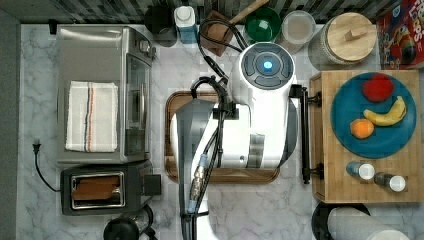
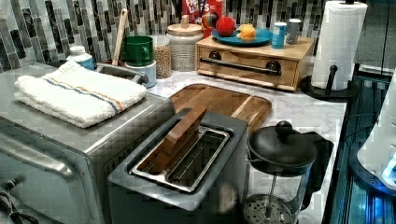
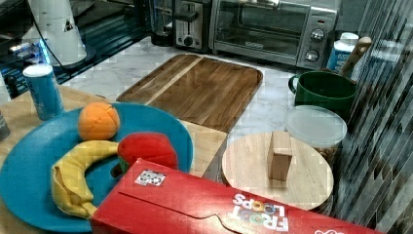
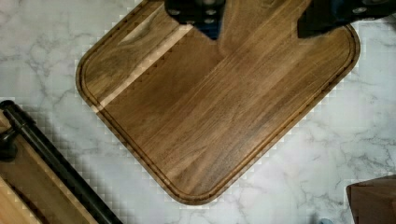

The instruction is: Open the drawer.

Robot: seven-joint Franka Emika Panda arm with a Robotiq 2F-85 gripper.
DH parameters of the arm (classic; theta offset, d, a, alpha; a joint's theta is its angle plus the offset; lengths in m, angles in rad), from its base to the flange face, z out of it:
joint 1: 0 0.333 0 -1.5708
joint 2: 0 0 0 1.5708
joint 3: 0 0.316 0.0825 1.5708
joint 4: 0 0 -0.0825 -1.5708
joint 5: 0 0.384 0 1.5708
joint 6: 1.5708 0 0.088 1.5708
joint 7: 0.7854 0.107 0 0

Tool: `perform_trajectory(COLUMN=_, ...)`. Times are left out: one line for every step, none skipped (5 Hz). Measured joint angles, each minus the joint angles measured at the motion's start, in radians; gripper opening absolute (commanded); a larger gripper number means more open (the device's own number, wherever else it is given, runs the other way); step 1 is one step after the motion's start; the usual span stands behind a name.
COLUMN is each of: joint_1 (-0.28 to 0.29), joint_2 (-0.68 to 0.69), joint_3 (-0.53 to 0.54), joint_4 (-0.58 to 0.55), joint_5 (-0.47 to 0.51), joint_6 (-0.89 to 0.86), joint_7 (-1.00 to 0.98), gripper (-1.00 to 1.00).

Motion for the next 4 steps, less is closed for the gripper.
perform_trajectory(joint_1=-0.002, joint_2=0.000, joint_3=0.004, joint_4=-0.006, joint_5=0.000, joint_6=0.005, joint_7=0.000, gripper=1.00)
perform_trajectory(joint_1=-0.004, joint_2=0.001, joint_3=0.006, joint_4=-0.018, joint_5=0.006, joint_6=0.002, joint_7=-0.001, gripper=1.00)
perform_trajectory(joint_1=-0.004, joint_2=0.002, joint_3=0.004, joint_4=-0.032, joint_5=-0.018, joint_6=0.009, joint_7=-0.003, gripper=1.00)
perform_trajectory(joint_1=-0.004, joint_2=0.002, joint_3=0.001, joint_4=-0.058, joint_5=-0.036, joint_6=0.015, joint_7=-0.053, gripper=1.00)
